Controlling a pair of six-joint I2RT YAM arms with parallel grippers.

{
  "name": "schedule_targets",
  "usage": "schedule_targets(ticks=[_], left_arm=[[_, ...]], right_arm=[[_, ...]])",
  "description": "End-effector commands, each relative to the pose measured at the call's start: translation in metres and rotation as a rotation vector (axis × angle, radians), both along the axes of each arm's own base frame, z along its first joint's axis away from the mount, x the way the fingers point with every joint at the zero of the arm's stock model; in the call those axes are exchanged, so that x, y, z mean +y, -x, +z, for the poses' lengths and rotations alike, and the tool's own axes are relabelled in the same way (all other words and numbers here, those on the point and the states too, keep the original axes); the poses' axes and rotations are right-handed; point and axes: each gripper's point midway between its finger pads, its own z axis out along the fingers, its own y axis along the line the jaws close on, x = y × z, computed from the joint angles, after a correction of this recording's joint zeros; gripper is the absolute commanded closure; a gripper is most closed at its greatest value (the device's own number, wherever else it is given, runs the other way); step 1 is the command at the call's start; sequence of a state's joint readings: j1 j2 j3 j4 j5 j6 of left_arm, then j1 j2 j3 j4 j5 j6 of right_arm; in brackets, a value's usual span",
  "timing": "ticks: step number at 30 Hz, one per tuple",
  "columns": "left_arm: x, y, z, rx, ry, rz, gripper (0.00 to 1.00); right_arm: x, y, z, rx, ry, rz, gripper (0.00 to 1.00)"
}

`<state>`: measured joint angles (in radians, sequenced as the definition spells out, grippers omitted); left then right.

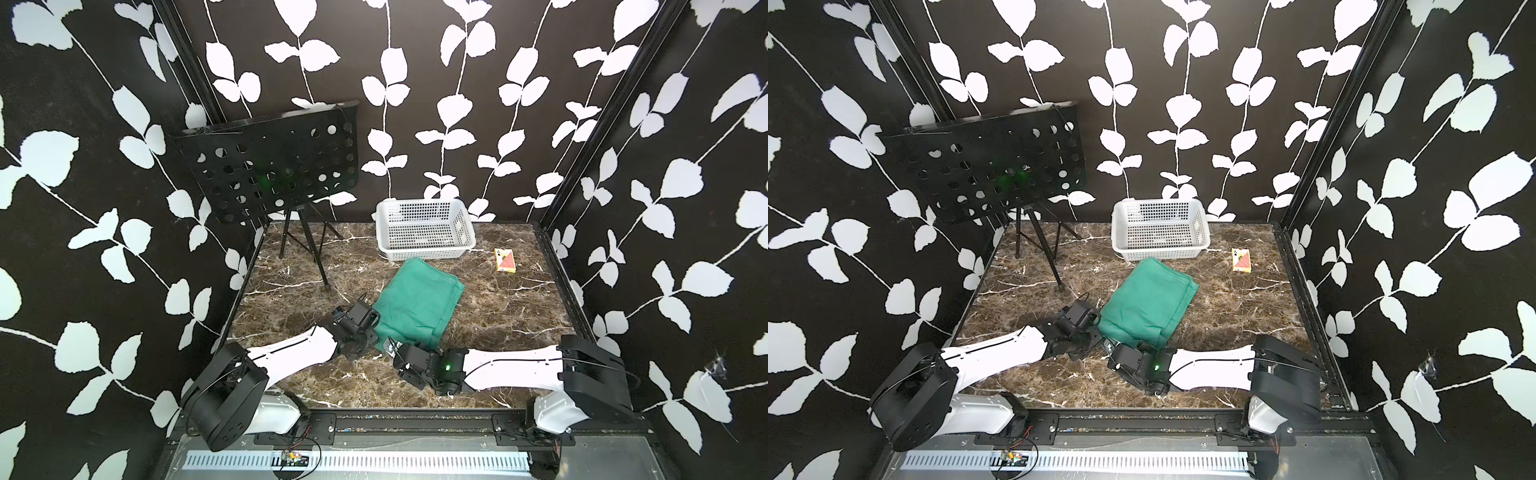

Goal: Roll up the long pants
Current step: Roll the long pant at the center of the board.

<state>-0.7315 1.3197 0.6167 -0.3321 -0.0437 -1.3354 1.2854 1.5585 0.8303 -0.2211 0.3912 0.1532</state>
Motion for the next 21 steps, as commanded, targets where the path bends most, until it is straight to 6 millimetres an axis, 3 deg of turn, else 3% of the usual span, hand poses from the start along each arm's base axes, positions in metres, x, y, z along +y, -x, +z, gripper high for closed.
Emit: schedule_targets(ticks=[1,3,7,12,17,21], left_arm=[[0.000,-0.006,0.018,-0.053,0.027,0.019,0.59],[0.002,-0.007,0.027,-0.079,0.039,0.027,0.58],[-0.001,-0.011,0.048,-0.150,0.086,0.015,0.50],[-0.016,-0.011,0.062,-0.196,0.136,-0.056,0.24],[-0.042,-0.013,0.060,-0.208,0.185,-0.128,0.15],[-0.056,-0.027,0.055,-0.225,0.173,-0.168,0.10]], right_arm=[[-0.013,-0.016,0.002,-0.069,-0.005,-0.076,0.53],[-0.017,-0.013,-0.001,-0.029,-0.015,-0.073,0.75],[-0.020,-0.003,-0.008,0.139,-0.095,-0.080,0.98],[-0.015,0.008,-0.003,0.558,-0.379,-0.130,1.00],[-0.019,-0.001,0.002,0.792,-0.548,-0.210,1.00],[-0.025,-0.009,-0.008,0.939,-0.600,-0.281,1.00]])
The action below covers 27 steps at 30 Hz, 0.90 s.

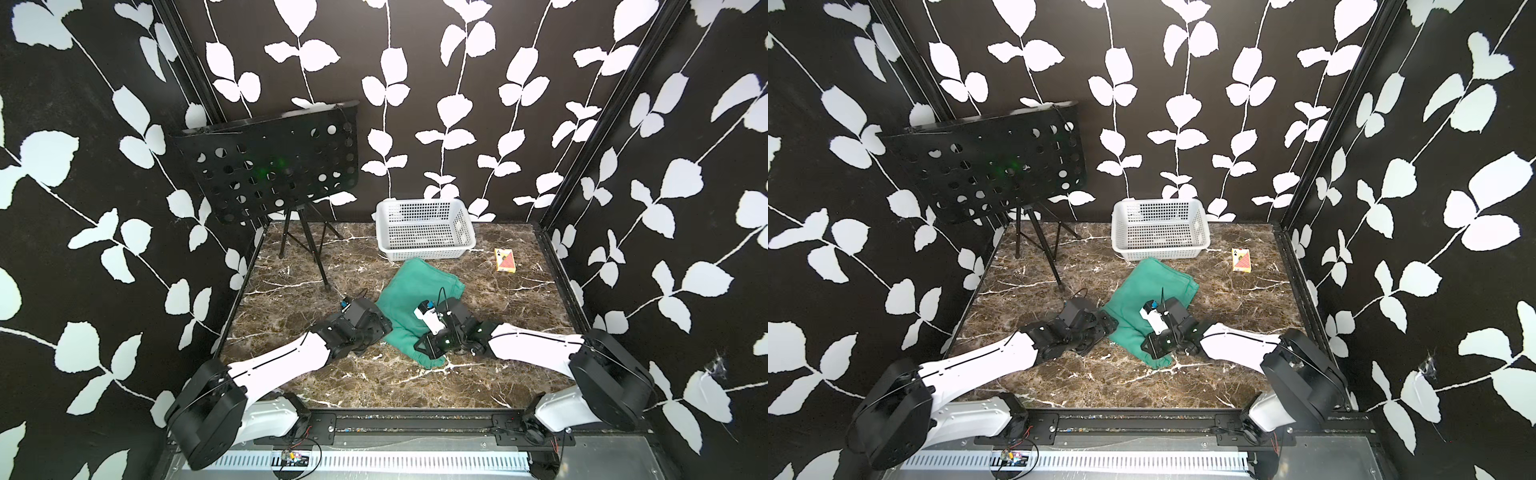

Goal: Roll up the long pants
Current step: Roll the long pant at the center of the board.

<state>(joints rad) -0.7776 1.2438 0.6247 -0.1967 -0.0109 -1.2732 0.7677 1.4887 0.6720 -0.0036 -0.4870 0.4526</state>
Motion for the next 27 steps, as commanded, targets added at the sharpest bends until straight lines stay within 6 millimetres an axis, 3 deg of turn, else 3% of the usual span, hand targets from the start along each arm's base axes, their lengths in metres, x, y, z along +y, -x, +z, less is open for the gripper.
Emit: schedule_targets(ticks=[1,5,11,16,17,19,21,24,27], left_arm=[[-0.020,-0.018,0.011,-0.067,0.017,-0.052,0.10],[-0.021,-0.036,-0.006,-0.044,-0.007,-0.027,0.17],[-0.009,-0.053,-0.021,-0.040,-0.087,0.038,0.46],[-0.010,-0.052,-0.031,-0.004,-0.111,0.025,0.67],[-0.011,-0.051,-0.033,0.006,-0.108,0.019,0.70],[-0.013,-0.048,-0.036,0.027,-0.101,0.009,0.75],[-0.013,-0.045,-0.038,0.040,-0.094,0.006,0.77],[-0.015,-0.044,-0.037,0.047,-0.088,0.000,0.79],[-0.016,-0.043,-0.036,0.052,-0.085,-0.003,0.79]], right_arm=[[-0.003,0.019,-0.014,0.242,-0.084,-0.008,1.00],[-0.015,0.010,-0.024,0.306,-0.086,-0.072,1.00],[-0.033,0.009,-0.038,0.289,0.009,-0.091,1.00],[-0.044,0.001,-0.035,0.206,0.081,-0.109,1.00],[-0.043,-0.001,-0.030,0.169,0.090,-0.109,0.96],[-0.041,-0.007,-0.014,0.059,0.107,-0.109,0.63],[-0.038,-0.013,0.010,-0.129,0.162,-0.094,0.43],[-0.042,-0.020,0.042,-0.437,0.285,-0.056,0.34],[-0.035,-0.019,0.061,-0.724,0.382,0.037,0.29]])
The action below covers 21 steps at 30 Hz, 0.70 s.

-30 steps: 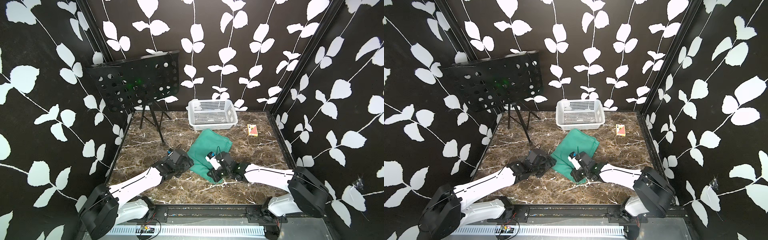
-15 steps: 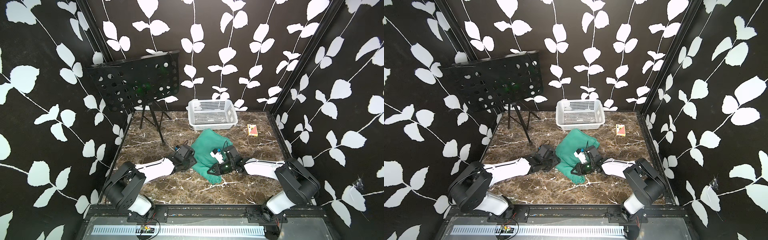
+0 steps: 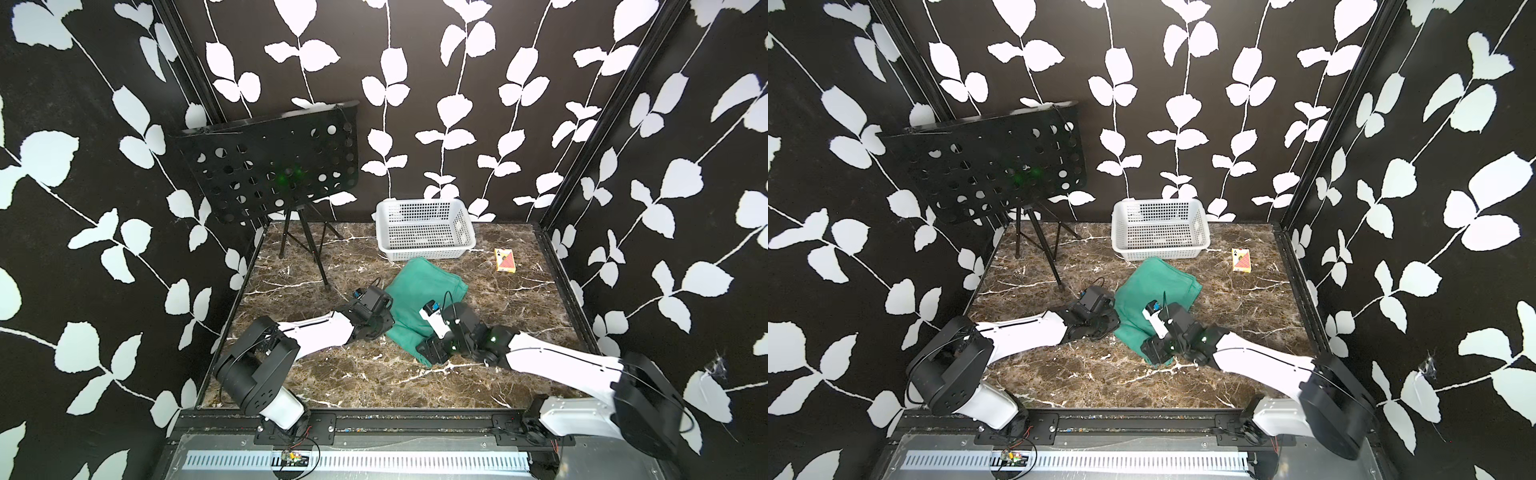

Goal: Roll up the long pants
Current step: Roll the long pant at the center of the board.

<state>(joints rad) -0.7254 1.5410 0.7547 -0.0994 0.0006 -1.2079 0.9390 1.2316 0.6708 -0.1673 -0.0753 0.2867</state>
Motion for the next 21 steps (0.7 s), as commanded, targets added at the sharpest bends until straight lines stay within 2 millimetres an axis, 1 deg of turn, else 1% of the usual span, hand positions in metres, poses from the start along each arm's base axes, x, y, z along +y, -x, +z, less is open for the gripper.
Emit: schedule_targets(ticks=[1,2,3,6,8,11,12,14,16,18,20,21], left_arm=[[0.002,0.000,-0.003,0.024,-0.015,0.005,0.79],[0.002,0.001,-0.003,0.026,-0.013,0.006,0.79],[0.002,0.001,-0.003,0.028,-0.011,0.009,0.79],[0.003,0.002,-0.004,0.031,-0.007,0.016,0.79],[0.004,0.001,-0.003,0.029,-0.004,0.023,0.79],[0.004,0.004,-0.004,0.036,0.002,0.029,0.80],[0.004,0.004,-0.004,0.036,0.004,0.032,0.80],[0.005,0.005,-0.003,0.038,0.008,0.034,0.80],[0.006,0.006,-0.001,0.038,0.015,0.038,0.80],[0.007,0.007,0.003,0.034,0.025,0.047,0.79],[0.009,0.009,0.009,0.027,0.038,0.058,0.74],[0.011,0.010,0.013,0.019,0.046,0.067,0.70]], right_arm=[[-0.011,-0.022,0.019,-0.392,0.235,0.035,0.25],[-0.004,-0.018,0.018,-0.464,0.270,0.092,0.21],[0.003,-0.014,0.013,-0.515,0.315,0.150,0.20],[0.016,-0.008,-0.011,-0.574,0.441,0.244,0.20],[0.023,-0.009,-0.025,-0.599,0.502,0.268,0.24],[0.028,-0.019,-0.041,-0.639,0.591,0.241,0.38],[0.027,-0.024,-0.047,-0.653,0.627,0.225,0.43],[0.023,-0.032,-0.053,-0.680,0.679,0.189,0.53],[0.018,-0.035,-0.053,-0.695,0.705,0.161,0.70],[0.015,-0.033,-0.051,-0.678,0.687,0.149,0.86],[0.015,-0.023,-0.051,-0.609,0.634,0.166,0.99],[0.017,-0.015,-0.053,-0.545,0.594,0.186,1.00]])
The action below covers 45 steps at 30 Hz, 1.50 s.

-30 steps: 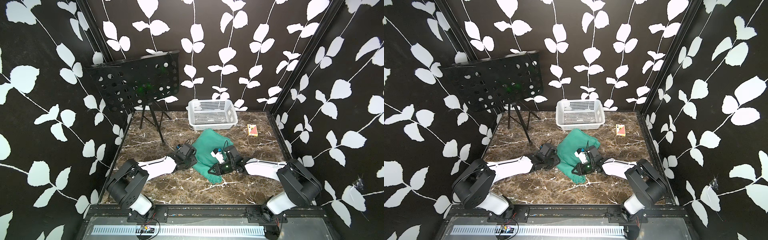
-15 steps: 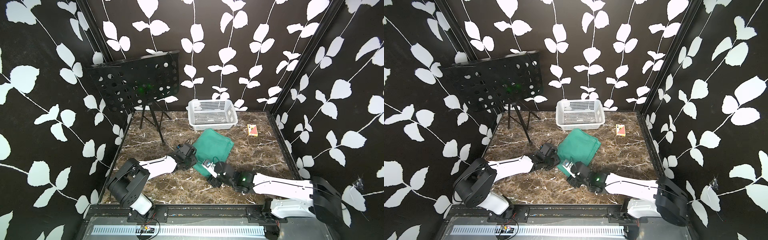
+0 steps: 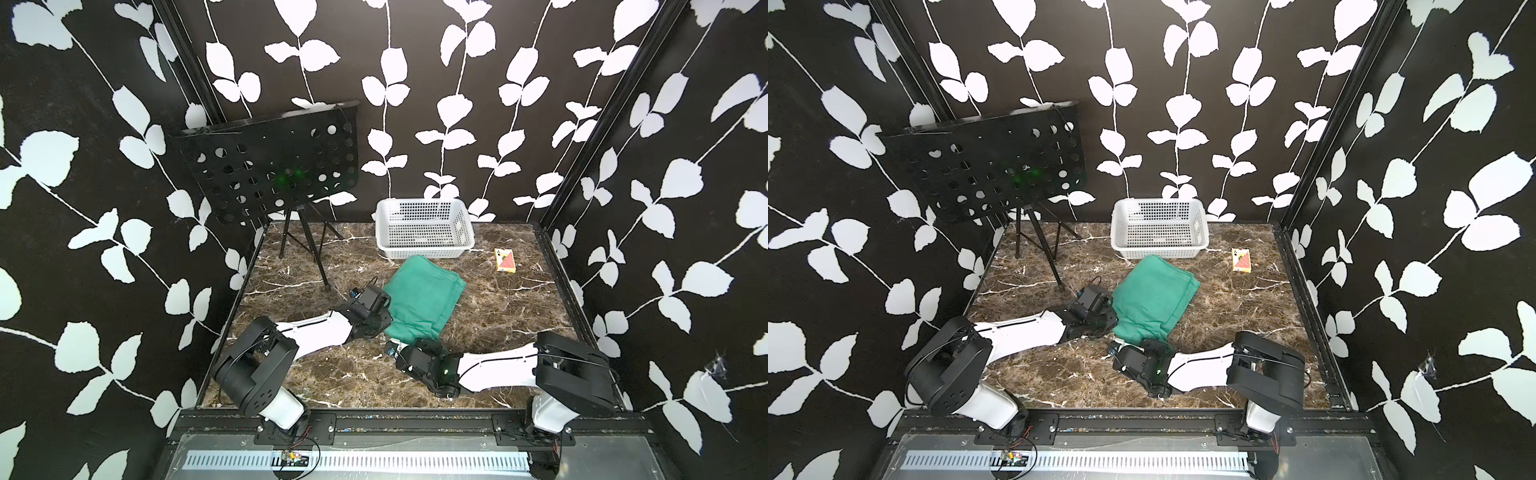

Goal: Roll up the long pants
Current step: Roll the long pant at the center of the board.

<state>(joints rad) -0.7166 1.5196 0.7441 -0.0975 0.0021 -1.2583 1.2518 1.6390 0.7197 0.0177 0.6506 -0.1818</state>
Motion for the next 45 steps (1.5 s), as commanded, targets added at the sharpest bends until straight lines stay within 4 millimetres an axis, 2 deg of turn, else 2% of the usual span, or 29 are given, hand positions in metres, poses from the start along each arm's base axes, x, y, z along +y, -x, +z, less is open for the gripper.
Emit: schedule_targets(ticks=[1,3,6,9,13,16,19,24,28,33,35,36,37,39,42,45], left_arm=[[0.010,0.011,0.014,0.000,0.020,0.029,0.63],[0.018,0.015,0.025,-0.017,0.025,0.057,0.40],[0.029,0.024,0.041,-0.042,0.021,0.070,0.16],[0.032,0.041,0.053,-0.052,0.018,0.045,0.05],[0.027,0.063,0.055,-0.057,0.034,0.016,0.04],[0.022,0.070,0.048,-0.051,0.044,-0.002,0.07],[0.017,0.065,0.042,-0.060,0.047,-0.005,0.11],[0.001,0.042,0.042,-0.108,0.012,-0.038,0.12],[-0.012,0.028,0.032,-0.092,-0.010,-0.067,0.13],[-0.011,0.021,0.008,-0.049,-0.036,-0.062,0.27],[-0.009,0.022,0.000,-0.023,-0.044,-0.061,0.31],[-0.008,0.023,-0.004,-0.010,-0.050,-0.059,0.32],[-0.008,0.025,-0.008,0.003,-0.055,-0.059,0.33],[-0.007,0.028,-0.013,0.026,-0.060,-0.060,0.35],[-0.007,0.029,-0.017,0.040,-0.061,-0.055,0.35],[-0.008,0.030,-0.019,0.051,-0.061,-0.055,0.35]], right_arm=[[0.002,0.010,0.011,0.129,-0.107,-0.035,1.00],[0.010,0.035,0.005,0.349,-0.207,-0.029,1.00],[0.019,0.061,0.004,0.593,-0.361,-0.052,1.00],[0.024,0.078,0.006,0.822,-0.503,-0.086,1.00],[0.024,0.078,0.015,1.050,-0.664,-0.134,1.00],[0.015,0.073,0.012,1.204,-0.756,-0.203,1.00],[0.006,0.069,0.002,1.286,-0.795,-0.284,1.00],[-0.009,0.062,-0.010,1.338,-0.838,-0.398,1.00],[-0.021,0.057,-0.013,1.323,-0.842,-0.462,1.00],[-0.043,0.050,-0.022,1.249,-0.765,-0.566,1.00],[-0.051,0.042,-0.018,1.171,-0.742,-0.583,0.79],[-0.056,0.035,-0.012,1.098,-0.732,-0.590,0.63],[-0.059,0.029,-0.003,1.021,-0.717,-0.577,0.54],[-0.064,0.016,0.021,0.811,-0.648,-0.527,0.45],[-0.072,0.003,0.049,0.513,-0.537,-0.448,0.36],[-0.062,0.001,0.069,0.288,-0.440,-0.309,0.27]])
